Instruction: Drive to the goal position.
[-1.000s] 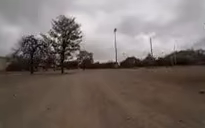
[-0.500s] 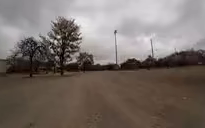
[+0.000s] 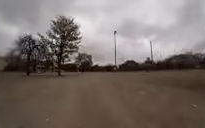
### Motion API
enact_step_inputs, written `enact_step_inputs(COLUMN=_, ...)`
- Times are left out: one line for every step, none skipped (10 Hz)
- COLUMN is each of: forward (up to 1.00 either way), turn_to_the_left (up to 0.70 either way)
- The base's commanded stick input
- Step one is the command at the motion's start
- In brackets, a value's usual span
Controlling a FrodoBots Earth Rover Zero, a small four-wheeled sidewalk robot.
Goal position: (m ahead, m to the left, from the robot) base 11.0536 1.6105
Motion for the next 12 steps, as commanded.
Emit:
enact_step_inputs(forward=0.70, turn_to_the_left=-0.01)
enact_step_inputs(forward=0.70, turn_to_the_left=-0.01)
enact_step_inputs(forward=0.70, turn_to_the_left=-0.01)
enact_step_inputs(forward=0.70, turn_to_the_left=-0.01)
enact_step_inputs(forward=0.70, turn_to_the_left=-0.01)
enact_step_inputs(forward=0.70, turn_to_the_left=-0.01)
enact_step_inputs(forward=0.70, turn_to_the_left=-0.01)
enact_step_inputs(forward=0.70, turn_to_the_left=-0.01)
enact_step_inputs(forward=0.70, turn_to_the_left=-0.01)
enact_step_inputs(forward=0.70, turn_to_the_left=-0.01)
enact_step_inputs(forward=0.70, turn_to_the_left=-0.01)
enact_step_inputs(forward=0.70, turn_to_the_left=-0.01)
